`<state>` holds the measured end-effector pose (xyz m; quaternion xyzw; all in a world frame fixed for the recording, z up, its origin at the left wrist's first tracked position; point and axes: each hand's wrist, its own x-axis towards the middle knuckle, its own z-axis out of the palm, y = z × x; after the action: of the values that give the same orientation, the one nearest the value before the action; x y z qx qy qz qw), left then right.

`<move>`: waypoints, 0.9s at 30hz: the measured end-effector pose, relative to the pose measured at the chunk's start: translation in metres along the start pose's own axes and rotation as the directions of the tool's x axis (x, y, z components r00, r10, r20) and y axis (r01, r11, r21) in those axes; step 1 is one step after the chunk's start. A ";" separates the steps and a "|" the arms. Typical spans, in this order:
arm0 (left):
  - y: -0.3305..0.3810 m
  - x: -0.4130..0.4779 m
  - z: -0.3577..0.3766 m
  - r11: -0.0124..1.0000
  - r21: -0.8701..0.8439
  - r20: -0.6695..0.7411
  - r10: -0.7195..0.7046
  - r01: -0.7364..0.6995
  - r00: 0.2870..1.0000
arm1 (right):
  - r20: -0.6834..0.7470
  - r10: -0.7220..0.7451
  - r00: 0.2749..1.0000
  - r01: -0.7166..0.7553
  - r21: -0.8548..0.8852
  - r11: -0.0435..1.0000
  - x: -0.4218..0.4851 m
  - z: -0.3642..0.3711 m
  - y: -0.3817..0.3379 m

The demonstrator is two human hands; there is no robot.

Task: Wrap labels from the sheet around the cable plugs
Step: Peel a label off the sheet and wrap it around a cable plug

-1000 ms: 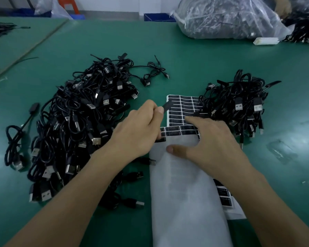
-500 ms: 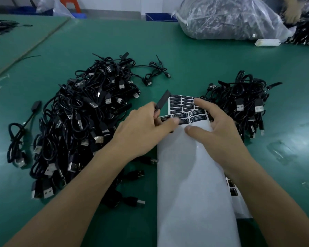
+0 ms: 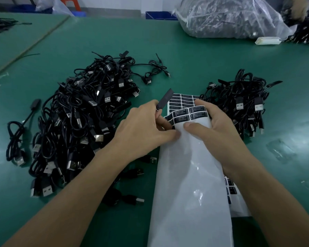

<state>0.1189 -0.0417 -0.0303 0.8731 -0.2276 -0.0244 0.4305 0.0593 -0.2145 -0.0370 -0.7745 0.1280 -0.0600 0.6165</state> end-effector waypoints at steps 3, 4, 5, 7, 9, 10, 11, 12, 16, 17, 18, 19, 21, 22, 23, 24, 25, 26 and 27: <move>0.000 0.000 -0.001 1.000 -0.018 -0.003 0.023 -0.023 1.000 | 0.033 -0.004 0.999 0.007 -0.083 0.997 -0.003 0.004 0.000; 0.001 0.000 -0.001 0.999 -0.019 -0.001 0.029 -0.029 1.000 | 0.027 -0.016 1.000 0.019 -0.091 0.996 -0.003 0.004 -0.001; 0.001 0.000 -0.001 0.999 -0.017 -0.004 0.033 -0.034 0.999 | 0.018 -0.027 0.999 0.029 -0.096 0.995 -0.004 0.005 -0.002; 0.002 0.000 -0.001 0.999 -0.014 -0.019 0.041 -0.041 0.999 | 0.007 -0.029 1.000 0.030 -0.082 0.996 -0.004 0.004 -0.002; 0.003 -0.001 -0.001 0.999 -0.014 -0.037 0.047 -0.047 0.998 | 0.008 -0.020 1.000 0.020 -0.059 0.998 -0.004 0.004 -0.003; 0.003 -0.001 -0.001 0.999 -0.014 -0.043 0.051 -0.051 0.998 | 0.005 -0.016 1.000 0.017 -0.047 0.999 -0.004 0.005 -0.002; 0.003 -0.001 -0.001 0.998 -0.017 -0.044 0.054 -0.055 0.998 | -0.004 -0.014 1.000 0.014 -0.037 0.999 -0.004 0.005 -0.002; 0.003 -0.001 -0.001 0.998 -0.019 -0.039 0.056 -0.056 0.998 | -0.018 -0.013 1.000 0.013 -0.026 1.000 -0.004 0.005 -0.002; 0.004 -0.001 -0.002 0.999 0.000 -0.020 0.037 -0.037 0.999 | -0.054 -0.022 0.998 0.023 0.014 1.000 -0.004 0.005 -0.004; 0.004 -0.001 -0.002 0.999 -0.001 -0.019 0.039 -0.039 0.999 | -0.056 -0.024 0.998 0.025 0.016 1.000 -0.004 0.005 -0.004; 0.004 -0.001 -0.001 0.999 -0.002 -0.019 0.043 -0.043 0.999 | -0.055 -0.026 0.998 0.027 0.017 1.000 -0.004 0.005 -0.004; 0.004 -0.001 -0.001 0.999 0.000 -0.022 0.047 -0.047 0.999 | -0.051 -0.027 0.998 0.027 0.017 0.999 -0.004 0.006 -0.005; 0.004 -0.001 0.000 0.998 0.004 -0.028 0.057 -0.056 0.998 | -0.041 -0.022 0.999 0.023 0.023 0.999 -0.005 0.007 -0.004; 0.004 -0.001 0.000 0.998 0.002 -0.027 0.060 -0.060 0.998 | -0.038 -0.021 0.999 0.022 0.027 0.999 -0.005 0.008 -0.004; 0.003 0.000 0.000 0.998 -0.004 -0.024 0.061 -0.061 0.998 | -0.035 -0.022 0.999 0.023 0.029 0.999 -0.005 0.008 -0.004; 0.002 0.000 0.000 0.998 -0.017 -0.019 0.060 -0.060 0.998 | -0.031 -0.022 0.999 0.023 0.028 0.999 -0.005 0.008 -0.003; 0.001 0.000 -0.001 0.998 -0.034 -0.014 0.057 -0.057 0.998 | -0.026 -0.021 0.999 0.021 0.027 0.999 -0.005 0.009 -0.002; 0.000 0.000 -0.002 0.997 -0.051 -0.009 0.054 -0.054 0.999 | -0.022 -0.017 1.000 0.017 0.027 0.999 -0.006 0.009 -0.002; -0.001 0.001 -0.002 0.996 -0.065 -0.004 0.052 -0.052 0.999 | -0.021 -0.012 1.000 0.013 0.028 1.000 -0.006 0.010 -0.002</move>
<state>0.1201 -0.0402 -0.0293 0.8523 -0.2489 -0.0194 0.4596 0.0565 -0.2034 -0.0365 -0.7659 0.1287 -0.0739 0.6256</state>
